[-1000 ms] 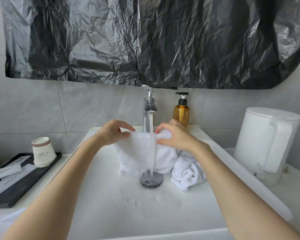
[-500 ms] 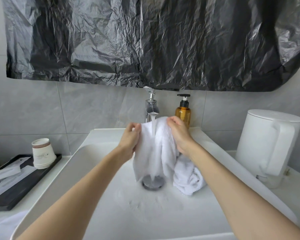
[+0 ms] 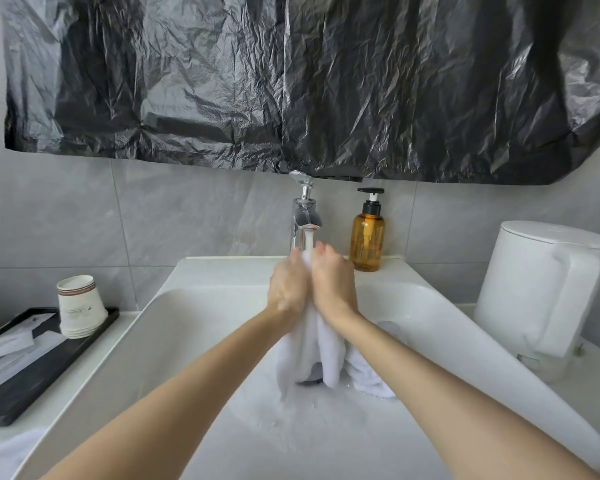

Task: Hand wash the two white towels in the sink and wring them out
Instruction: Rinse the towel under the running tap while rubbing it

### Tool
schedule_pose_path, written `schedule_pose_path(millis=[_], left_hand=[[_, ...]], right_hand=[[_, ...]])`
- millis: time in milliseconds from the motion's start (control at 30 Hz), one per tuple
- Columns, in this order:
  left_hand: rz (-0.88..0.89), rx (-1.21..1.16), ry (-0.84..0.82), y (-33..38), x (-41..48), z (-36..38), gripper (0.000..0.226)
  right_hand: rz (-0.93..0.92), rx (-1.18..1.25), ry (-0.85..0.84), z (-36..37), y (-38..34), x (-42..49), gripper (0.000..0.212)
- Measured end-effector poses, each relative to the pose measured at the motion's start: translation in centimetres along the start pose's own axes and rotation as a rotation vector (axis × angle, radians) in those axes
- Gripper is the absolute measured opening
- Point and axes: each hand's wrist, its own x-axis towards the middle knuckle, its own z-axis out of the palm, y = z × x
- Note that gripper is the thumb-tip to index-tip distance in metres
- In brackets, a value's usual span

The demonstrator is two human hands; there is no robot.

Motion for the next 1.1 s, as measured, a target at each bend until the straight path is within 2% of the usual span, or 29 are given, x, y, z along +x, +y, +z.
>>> schedule_pose_path(millis=[100, 200, 300, 367, 400, 567, 633, 667, 733, 800, 867, 967, 1000, 1067, 1100], left_hand=[[-0.058, -0.306, -0.040, 0.5, -0.3, -1.3, 0.041], [-0.102, -0.539, -0.071, 1.1, 0.3, -3.0, 0.049], [-0.140, -0.650, -0.096, 1.4, 1.0, -4.9, 0.045], [-0.166, -0.690, -0.177, 1.0, 1.4, -5.8, 0.040], [-0.170, -0.688, -0.202, 0.7, 1.4, -5.9, 0.039], [-0.164, -0.589, -0.184, -1.0, 1.1, -4.5, 0.027], [-0.162, -0.487, -0.266, -1.4, 0.6, -3.7, 0.034], [-0.177, -0.449, -0.324, -1.3, 0.2, -3.3, 0.043], [-0.199, -0.442, -0.403, -1.2, -0.8, -2.2, 0.055], [-0.191, -0.453, -0.381, -1.2, -1.3, -1.2, 0.065], [-0.187, -0.523, -0.330, -1.4, -1.0, -0.2, 0.074], [-0.119, -0.488, -0.214, -0.9, -1.1, 0.4, 0.059], [-0.081, -0.443, -0.171, -1.0, -0.9, 0.6, 0.056], [0.010, -0.400, -0.088, -1.0, -1.0, 0.8, 0.049], [0.052, -0.374, -0.052, -0.9, -0.9, 0.9, 0.043]], right_hand=[[0.022, -0.004, 0.050, -1.0, 0.9, 0.5, 0.034], [0.026, -0.009, -0.021, -2.6, 2.0, 1.7, 0.043], [0.057, 0.192, -0.271, -4.4, 2.0, 2.2, 0.039], [0.020, 0.234, -0.465, -5.0, 1.9, 2.1, 0.036], [-0.002, 0.252, -0.500, -5.1, 1.8, 2.0, 0.038], [0.168, 0.478, -0.241, -4.9, 1.6, 2.8, 0.034], [0.312, 0.646, -0.177, -4.6, 1.7, 3.3, 0.033], [0.383, 0.734, -0.142, -4.4, 1.9, 3.5, 0.039], [0.445, 0.847, -0.137, -4.2, 1.8, 3.5, 0.043], [0.380, 0.776, -0.132, -3.6, 1.6, 3.0, 0.028], [0.210, 0.518, -0.065, -3.0, 0.8, 2.0, 0.021], [0.043, 0.367, -0.009, -1.8, 0.5, 0.2, 0.014], [0.005, 0.337, -0.001, -1.4, 0.4, -0.1, 0.018], [-0.080, 0.247, 0.018, -0.6, 0.5, -0.6, 0.014], [-0.094, 0.226, 0.043, -0.3, 0.6, -0.6, 0.020]])
